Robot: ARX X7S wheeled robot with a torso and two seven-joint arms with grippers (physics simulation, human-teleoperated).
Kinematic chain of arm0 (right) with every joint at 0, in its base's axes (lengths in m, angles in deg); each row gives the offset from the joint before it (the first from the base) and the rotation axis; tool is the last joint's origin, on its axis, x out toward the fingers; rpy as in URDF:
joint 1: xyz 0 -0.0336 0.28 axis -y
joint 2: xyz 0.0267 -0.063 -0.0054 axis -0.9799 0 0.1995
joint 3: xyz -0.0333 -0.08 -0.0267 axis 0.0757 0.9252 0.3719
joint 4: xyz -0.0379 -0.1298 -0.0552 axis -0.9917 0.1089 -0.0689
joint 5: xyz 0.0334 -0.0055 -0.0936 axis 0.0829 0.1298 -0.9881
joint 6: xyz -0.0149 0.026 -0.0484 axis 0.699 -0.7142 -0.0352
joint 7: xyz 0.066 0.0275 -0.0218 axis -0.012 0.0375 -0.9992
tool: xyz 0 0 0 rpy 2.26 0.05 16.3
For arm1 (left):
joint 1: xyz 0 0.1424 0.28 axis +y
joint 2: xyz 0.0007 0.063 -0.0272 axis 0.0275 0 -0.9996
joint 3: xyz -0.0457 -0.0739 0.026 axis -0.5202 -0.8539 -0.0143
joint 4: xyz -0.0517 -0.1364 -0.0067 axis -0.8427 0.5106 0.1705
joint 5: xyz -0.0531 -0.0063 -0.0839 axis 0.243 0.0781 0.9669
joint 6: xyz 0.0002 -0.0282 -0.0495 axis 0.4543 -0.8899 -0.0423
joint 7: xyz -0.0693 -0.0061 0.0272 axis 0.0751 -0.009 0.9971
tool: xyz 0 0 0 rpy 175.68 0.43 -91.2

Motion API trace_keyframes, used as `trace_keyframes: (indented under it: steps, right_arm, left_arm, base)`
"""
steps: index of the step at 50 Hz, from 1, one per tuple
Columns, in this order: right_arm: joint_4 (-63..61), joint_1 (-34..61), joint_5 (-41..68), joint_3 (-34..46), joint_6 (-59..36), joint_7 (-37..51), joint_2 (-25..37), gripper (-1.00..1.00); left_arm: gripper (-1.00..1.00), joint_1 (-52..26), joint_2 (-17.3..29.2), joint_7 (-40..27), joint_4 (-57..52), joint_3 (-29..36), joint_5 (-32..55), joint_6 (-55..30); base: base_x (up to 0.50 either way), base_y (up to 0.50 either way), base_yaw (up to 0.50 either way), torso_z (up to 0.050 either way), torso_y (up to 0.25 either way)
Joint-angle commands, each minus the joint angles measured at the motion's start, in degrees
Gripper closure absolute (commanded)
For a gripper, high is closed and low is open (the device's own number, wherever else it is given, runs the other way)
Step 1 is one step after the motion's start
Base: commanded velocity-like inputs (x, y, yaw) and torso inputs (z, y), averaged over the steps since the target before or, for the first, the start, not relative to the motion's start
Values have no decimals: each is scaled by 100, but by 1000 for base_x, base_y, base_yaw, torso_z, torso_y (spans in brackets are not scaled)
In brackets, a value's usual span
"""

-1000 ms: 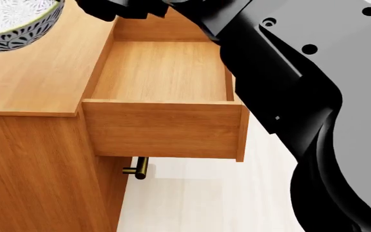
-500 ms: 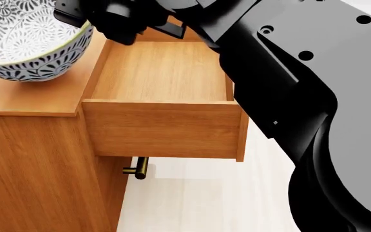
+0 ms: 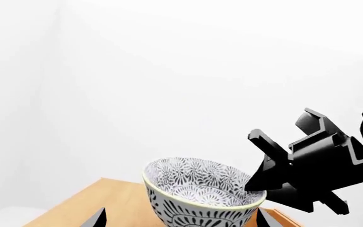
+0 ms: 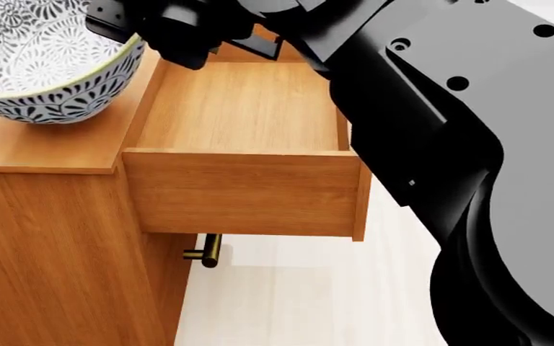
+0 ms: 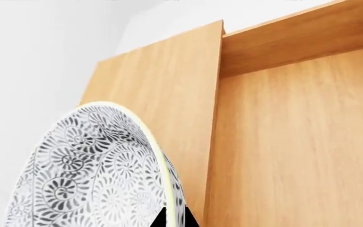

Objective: Put the bowl on top of the cabinet.

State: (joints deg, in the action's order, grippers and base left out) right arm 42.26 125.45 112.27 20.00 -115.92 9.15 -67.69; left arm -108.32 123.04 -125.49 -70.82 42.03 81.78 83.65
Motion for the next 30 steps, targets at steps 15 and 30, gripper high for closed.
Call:
trace_keyframes:
  steps: [15,30]
  right_arm:
    - [67,26,-45,-97,21,-162,0,-100]
    - [152,114,-38,-86,-2,-206,0,-100]
  left_arm:
    - [-100,-102,171,-123,-24,103,32,168]
    - [-100,-144,229,-165,-19,201,-8,257]
  base:
    - [0,0,0,0,0]
    - [0,0,0,0,0]
